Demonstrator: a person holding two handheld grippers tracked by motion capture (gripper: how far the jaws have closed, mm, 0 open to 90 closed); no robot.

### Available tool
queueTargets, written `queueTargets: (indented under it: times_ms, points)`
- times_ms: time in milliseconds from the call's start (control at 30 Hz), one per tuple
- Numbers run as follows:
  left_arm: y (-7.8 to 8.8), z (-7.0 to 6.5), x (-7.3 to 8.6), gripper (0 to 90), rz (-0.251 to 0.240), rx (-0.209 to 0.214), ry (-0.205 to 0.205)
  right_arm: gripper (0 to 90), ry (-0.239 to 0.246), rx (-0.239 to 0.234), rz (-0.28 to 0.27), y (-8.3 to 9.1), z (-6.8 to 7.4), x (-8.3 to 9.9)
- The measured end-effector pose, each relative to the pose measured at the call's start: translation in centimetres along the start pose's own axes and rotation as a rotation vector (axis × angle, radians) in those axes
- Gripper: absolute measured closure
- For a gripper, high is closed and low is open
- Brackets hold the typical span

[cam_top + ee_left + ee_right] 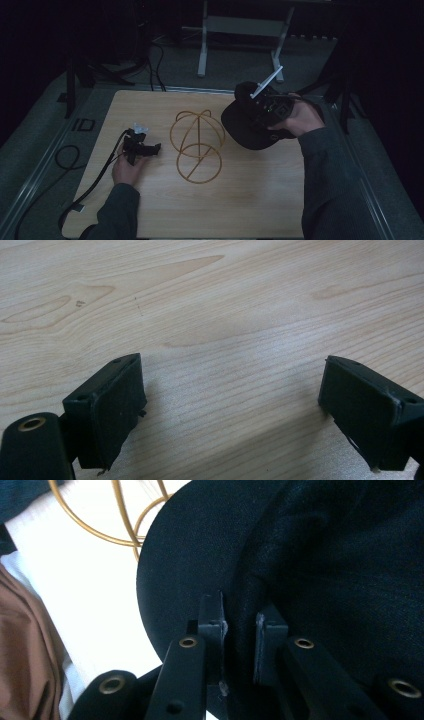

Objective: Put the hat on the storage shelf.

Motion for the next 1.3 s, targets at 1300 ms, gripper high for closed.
queueTargets:
  times_ms: [1300]
  points:
    - [0.0,0.0,0.0,10.9,0.000,0.000,0.000,77.8,0.139,-0.021,-0.056,3.5,3.1,-2.9]
Point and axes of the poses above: each handheld gripper's, and its own axes: y roughly backward along the jaws, x roughly out of its underside, z roughly to its left, the point moved 1 cm from there along -y, roughly forward along the jaws, and after that the axes turned 9 degrees about x, right-handed, at the moved point
